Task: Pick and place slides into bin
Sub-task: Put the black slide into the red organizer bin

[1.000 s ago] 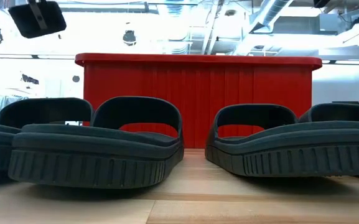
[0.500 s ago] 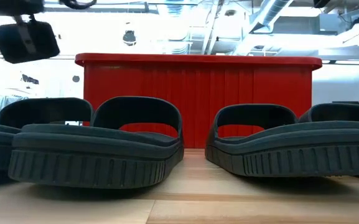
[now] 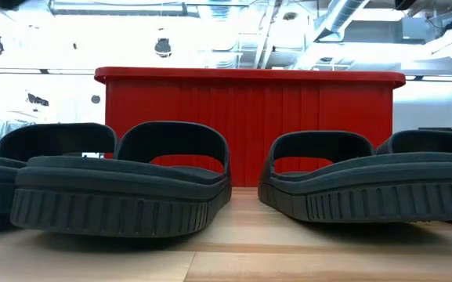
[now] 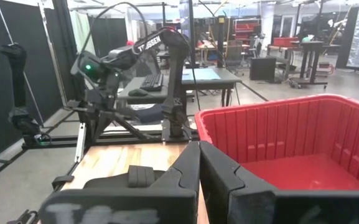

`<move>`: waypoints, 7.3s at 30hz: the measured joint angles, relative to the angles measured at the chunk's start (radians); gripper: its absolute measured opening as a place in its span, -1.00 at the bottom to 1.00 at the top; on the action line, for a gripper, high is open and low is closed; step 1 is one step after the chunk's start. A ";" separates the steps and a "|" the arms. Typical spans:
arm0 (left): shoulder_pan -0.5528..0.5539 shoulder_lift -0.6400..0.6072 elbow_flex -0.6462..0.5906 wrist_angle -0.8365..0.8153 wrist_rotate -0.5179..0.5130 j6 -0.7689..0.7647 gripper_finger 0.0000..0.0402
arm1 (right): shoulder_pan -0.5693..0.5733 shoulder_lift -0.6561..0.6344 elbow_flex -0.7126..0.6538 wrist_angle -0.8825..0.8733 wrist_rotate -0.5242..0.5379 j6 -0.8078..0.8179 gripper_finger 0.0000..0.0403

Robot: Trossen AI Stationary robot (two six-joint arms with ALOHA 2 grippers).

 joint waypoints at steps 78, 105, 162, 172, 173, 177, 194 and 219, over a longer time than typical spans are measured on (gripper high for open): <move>-0.023 -0.052 0.010 1.022 -0.670 0.769 -1.00 | 0.366 0.485 0.419 -0.607 0.015 0.163 -1.00; -0.149 -0.056 0.010 1.004 -0.605 0.756 -1.00 | 0.555 1.098 0.418 -0.275 -0.028 0.558 -1.00; -0.180 -0.056 0.010 0.924 -0.571 0.606 -1.00 | 0.616 1.686 0.628 -0.204 -0.017 0.465 -0.18; -0.180 -0.056 0.010 0.924 -0.571 0.597 -1.00 | 0.618 1.705 0.628 -0.200 -0.015 0.466 -0.23; -0.180 -0.056 0.010 0.924 -0.571 0.596 -1.00 | 0.618 1.705 0.628 -0.200 -0.018 0.463 -0.23; -0.180 -0.056 0.010 0.924 -0.571 0.596 -1.00 | 0.626 1.705 0.626 -0.198 -0.020 0.463 -0.21; -0.180 -0.056 0.010 0.924 -0.571 0.574 -1.00 | 0.631 1.709 0.624 -0.176 0.034 0.496 -0.94; -0.180 -0.055 0.010 0.924 -0.572 0.552 -1.00 | 0.641 1.471 0.618 -0.413 0.085 0.598 -1.00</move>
